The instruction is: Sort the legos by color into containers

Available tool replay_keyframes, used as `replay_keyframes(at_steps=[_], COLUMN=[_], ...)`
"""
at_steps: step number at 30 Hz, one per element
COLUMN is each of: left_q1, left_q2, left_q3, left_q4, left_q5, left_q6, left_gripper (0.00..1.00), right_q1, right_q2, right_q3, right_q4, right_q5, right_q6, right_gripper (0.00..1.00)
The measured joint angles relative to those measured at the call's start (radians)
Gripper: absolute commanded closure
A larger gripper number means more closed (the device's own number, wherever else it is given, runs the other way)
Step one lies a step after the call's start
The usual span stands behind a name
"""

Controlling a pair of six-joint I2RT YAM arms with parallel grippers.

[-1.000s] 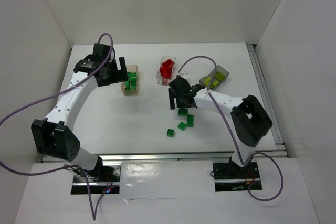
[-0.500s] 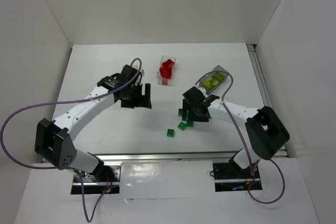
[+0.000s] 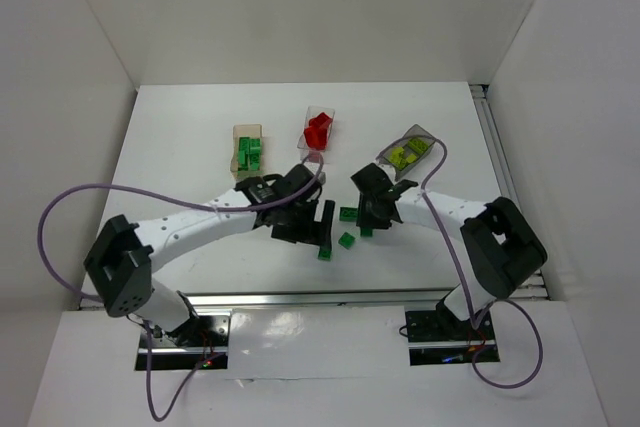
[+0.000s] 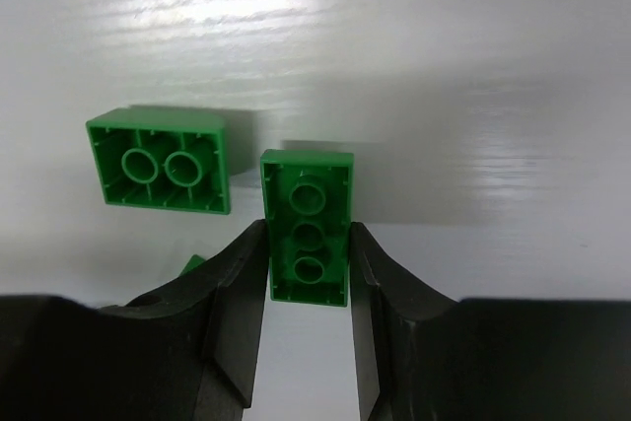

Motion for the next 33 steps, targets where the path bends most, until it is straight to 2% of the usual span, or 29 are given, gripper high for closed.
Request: replay_keyframes(at_steps=[6,15,16,18,21,24,27,33], left_q1=[-0.095,-0.104,-0.104,-0.105,-0.105,-0.092,-0.025,0.261], left_q2=[0.193,0.338,0.354,0.381,0.406,0.402,0.359,0.208], left_q3=[0.059,0.078,0.08,0.09,0.127,0.148,0.147,0.174], left_q4=[0.032,0.079,0.085,0.095,0.098,0.084,0.055,0.018], left_q5=[-0.043,-0.13,-0.137,-0.154,-0.184,-0.207,-0.211,-0.264], left_q6=[-0.006,-0.006,-0.006,-0.009,-0.002,-0.001,0.007,0.08], left_gripper=[0.03,0.3,0.34,0.55,0.77,0.82,0.83,0.85], right_q1=[-0.108,-0.256,-0.265,-0.274,-0.277,-0.276,-0.261,-0.18], right_q2=[-0.142,-0.368,-0.375,-0.38,-0.38,-0.378,-0.374,-0.314], right_q3=[0.0,0.0,0.0,0.0,0.0,0.0,0.002,0.048], right_q4=[-0.058,-0.174,-0.183,-0.197,-0.208,-0.207,-0.203,-0.184], right_q5=[0.032,0.071,0.073,0.072,0.06,0.038,0.019,-0.018], right_q6=[-0.012,-0.055,-0.06,-0.068,-0.082,-0.093,-0.101,-0.109], right_gripper=[0.73,0.72,0.72,0.72,0.72,0.72,0.69,0.69])
